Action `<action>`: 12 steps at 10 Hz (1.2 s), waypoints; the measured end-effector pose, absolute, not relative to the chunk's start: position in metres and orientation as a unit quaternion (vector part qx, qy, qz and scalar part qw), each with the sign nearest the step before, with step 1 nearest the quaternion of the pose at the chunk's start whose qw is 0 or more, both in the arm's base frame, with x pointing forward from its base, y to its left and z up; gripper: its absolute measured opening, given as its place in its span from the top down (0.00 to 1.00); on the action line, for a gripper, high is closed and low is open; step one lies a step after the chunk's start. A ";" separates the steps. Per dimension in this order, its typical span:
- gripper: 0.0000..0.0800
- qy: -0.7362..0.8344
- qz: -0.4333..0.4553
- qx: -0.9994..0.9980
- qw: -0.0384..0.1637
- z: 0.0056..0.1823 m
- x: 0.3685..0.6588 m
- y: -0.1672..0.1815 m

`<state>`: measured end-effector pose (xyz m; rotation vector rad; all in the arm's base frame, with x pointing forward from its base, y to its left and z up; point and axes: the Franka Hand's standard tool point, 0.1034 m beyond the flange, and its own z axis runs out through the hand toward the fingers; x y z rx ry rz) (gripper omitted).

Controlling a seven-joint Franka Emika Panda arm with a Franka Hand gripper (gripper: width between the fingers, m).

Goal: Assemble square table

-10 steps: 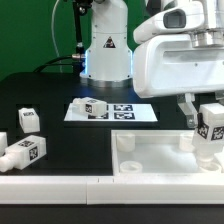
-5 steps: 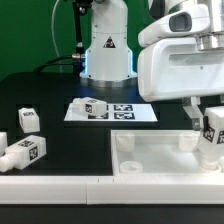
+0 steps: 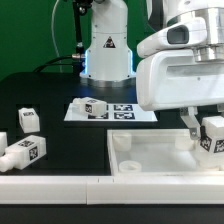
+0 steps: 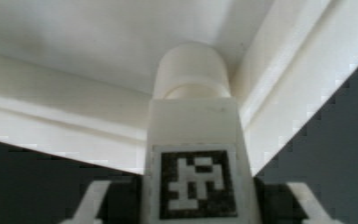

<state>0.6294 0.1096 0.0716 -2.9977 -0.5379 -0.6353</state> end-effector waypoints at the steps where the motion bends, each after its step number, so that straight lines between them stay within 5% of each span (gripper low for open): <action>1: 0.63 -0.173 -0.204 -0.963 0.015 0.072 0.629 0.110; 2: 0.63 -0.173 -0.204 -0.964 0.015 0.071 0.629 0.109; 4: 0.24 -0.172 -0.184 -0.968 0.020 0.070 0.627 0.111; 12: 0.19 -0.097 0.023 -0.994 0.052 0.072 0.628 0.108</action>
Offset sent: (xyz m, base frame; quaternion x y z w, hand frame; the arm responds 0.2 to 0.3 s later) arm 0.0000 0.0000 0.0000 0.0000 -0.0650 0.0000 0.9979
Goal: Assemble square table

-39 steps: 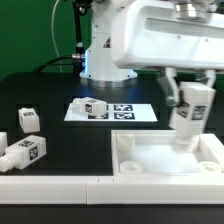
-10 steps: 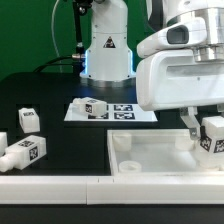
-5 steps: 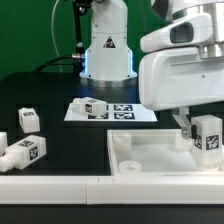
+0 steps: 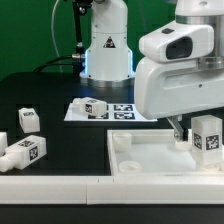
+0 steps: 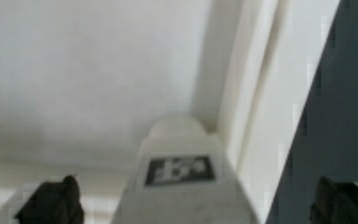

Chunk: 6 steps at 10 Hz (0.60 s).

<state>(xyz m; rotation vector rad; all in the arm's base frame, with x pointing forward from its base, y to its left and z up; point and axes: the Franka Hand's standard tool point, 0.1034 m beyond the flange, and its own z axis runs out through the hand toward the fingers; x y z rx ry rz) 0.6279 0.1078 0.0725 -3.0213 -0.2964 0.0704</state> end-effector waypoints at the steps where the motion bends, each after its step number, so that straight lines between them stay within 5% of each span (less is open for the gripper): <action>1: 0.19 -0.091 0.024 -0.994 0.052 0.072 0.627 0.108; 3: 0.59 -0.069 0.026 -0.996 0.052 0.071 0.627 0.108; 6: 0.64 0.021 0.030 -0.998 0.050 0.071 0.627 0.109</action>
Offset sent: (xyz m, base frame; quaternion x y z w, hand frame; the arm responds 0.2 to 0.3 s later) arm 0.0000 0.0000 0.0000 0.0000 0.0000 0.1938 0.9810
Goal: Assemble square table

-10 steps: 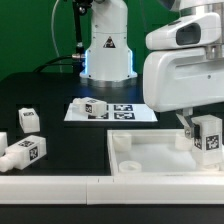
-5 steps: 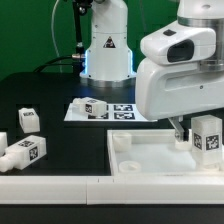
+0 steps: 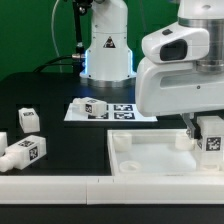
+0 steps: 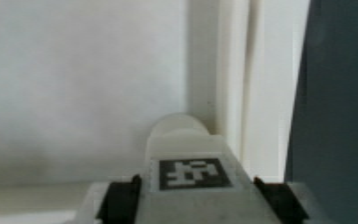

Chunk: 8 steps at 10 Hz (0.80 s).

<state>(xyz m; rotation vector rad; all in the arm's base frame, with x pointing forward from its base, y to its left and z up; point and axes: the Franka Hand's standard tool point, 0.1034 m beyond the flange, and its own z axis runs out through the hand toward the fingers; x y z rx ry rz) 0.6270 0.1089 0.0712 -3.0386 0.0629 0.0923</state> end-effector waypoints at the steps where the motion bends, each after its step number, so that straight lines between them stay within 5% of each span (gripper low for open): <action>1: 0.64 0.066 0.033 -0.996 0.050 0.071 0.627 0.110; 8: 0.64 0.399 0.012 -0.916 0.047 0.071 0.635 0.119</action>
Offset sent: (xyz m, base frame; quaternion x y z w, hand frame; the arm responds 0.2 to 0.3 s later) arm 0.0067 -0.0006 0.0011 -0.0210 0.0435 0.2415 0.9692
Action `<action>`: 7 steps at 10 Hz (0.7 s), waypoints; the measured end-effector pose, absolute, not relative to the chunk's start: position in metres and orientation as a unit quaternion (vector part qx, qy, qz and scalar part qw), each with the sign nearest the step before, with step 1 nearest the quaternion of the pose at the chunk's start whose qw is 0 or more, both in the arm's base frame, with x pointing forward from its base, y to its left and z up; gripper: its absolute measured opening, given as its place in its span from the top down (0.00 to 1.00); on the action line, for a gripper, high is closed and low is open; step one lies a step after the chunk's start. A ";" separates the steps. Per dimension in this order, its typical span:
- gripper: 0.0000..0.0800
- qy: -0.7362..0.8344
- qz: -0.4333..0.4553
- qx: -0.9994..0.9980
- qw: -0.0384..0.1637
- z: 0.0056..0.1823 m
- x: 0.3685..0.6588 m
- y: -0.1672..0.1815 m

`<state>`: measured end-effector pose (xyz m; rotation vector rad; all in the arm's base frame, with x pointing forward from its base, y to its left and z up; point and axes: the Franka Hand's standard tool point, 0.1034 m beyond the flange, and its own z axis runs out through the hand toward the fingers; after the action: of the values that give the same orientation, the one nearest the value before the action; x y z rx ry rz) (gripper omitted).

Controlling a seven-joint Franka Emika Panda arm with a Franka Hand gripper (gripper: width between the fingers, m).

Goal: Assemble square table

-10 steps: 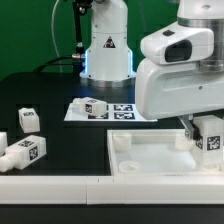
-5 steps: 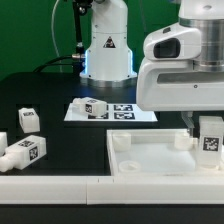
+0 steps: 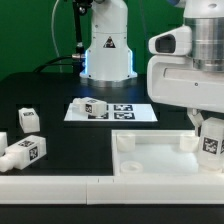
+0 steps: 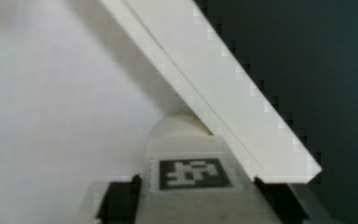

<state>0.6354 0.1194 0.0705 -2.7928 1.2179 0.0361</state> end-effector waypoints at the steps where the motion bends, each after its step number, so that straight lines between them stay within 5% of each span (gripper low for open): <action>1: 0.64 0.446 0.002 -0.893 0.063 0.070 0.638 0.115; 2: 0.64 0.484 -0.003 -0.870 0.087 0.070 0.635 0.111; 4: 0.64 0.516 0.006 -0.852 0.085 0.070 0.634 0.116; 5: 0.58 0.511 0.005 -0.855 0.085 0.070 0.633 0.116; 6: 0.37 0.490 0.003 -0.868 0.085 0.070 0.633 0.116; 7: 0.37 0.418 -0.009 -0.905 0.078 0.073 0.636 0.116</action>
Offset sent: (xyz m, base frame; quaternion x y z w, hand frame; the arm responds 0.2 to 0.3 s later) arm 0.0000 0.0000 0.0000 0.0000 0.0000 0.1938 0.9810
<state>0.6360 0.1160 0.0734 -2.7105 1.2523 -0.0270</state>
